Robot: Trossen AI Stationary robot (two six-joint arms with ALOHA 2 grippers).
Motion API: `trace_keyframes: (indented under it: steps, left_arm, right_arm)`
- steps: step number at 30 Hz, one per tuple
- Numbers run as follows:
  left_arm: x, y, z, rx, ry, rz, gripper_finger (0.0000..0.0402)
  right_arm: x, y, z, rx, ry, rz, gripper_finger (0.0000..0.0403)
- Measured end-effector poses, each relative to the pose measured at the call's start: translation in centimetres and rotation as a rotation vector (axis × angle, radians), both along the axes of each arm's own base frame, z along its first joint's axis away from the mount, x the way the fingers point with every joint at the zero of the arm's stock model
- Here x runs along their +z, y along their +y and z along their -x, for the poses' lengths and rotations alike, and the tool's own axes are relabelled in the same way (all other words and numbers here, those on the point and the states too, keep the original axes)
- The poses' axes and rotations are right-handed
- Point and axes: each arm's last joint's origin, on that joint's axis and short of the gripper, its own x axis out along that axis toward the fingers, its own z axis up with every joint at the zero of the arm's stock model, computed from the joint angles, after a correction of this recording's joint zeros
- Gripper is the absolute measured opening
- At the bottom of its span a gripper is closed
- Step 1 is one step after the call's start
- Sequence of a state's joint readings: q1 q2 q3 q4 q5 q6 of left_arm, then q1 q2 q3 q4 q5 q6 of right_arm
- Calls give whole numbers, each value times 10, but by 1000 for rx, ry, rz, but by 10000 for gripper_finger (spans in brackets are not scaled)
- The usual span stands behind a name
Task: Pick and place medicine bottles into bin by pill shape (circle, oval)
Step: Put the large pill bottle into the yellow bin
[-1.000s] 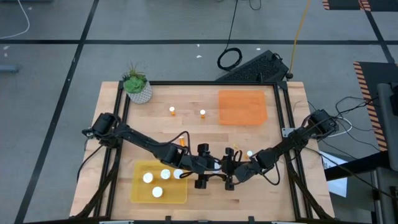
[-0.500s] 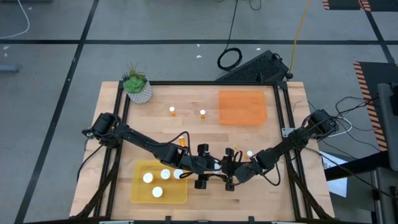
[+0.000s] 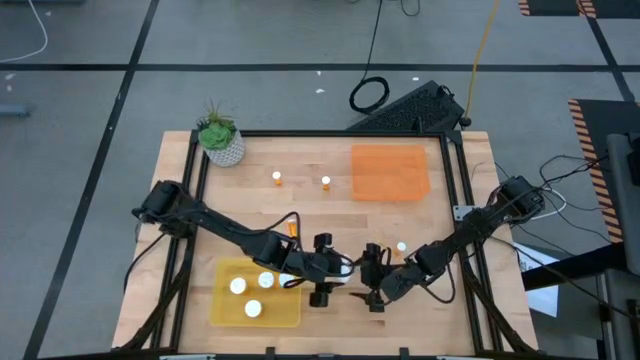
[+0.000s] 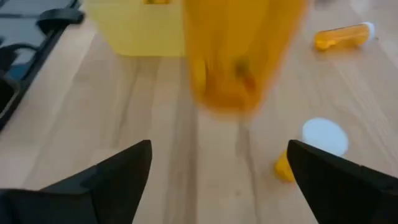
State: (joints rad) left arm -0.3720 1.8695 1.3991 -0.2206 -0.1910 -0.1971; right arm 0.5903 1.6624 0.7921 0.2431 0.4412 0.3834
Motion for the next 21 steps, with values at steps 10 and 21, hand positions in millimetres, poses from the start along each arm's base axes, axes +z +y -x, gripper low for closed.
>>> trace_keyframes:
  steps: [10,21]
  left_arm:
    - [36,-37,53,-31,66,30,218]
    - [24,-67,106,171,284,16,216]
  right_arm:
    - [16,21,24,96,-4,-5,363]
    - [18,25,29,101,1,-26,361]
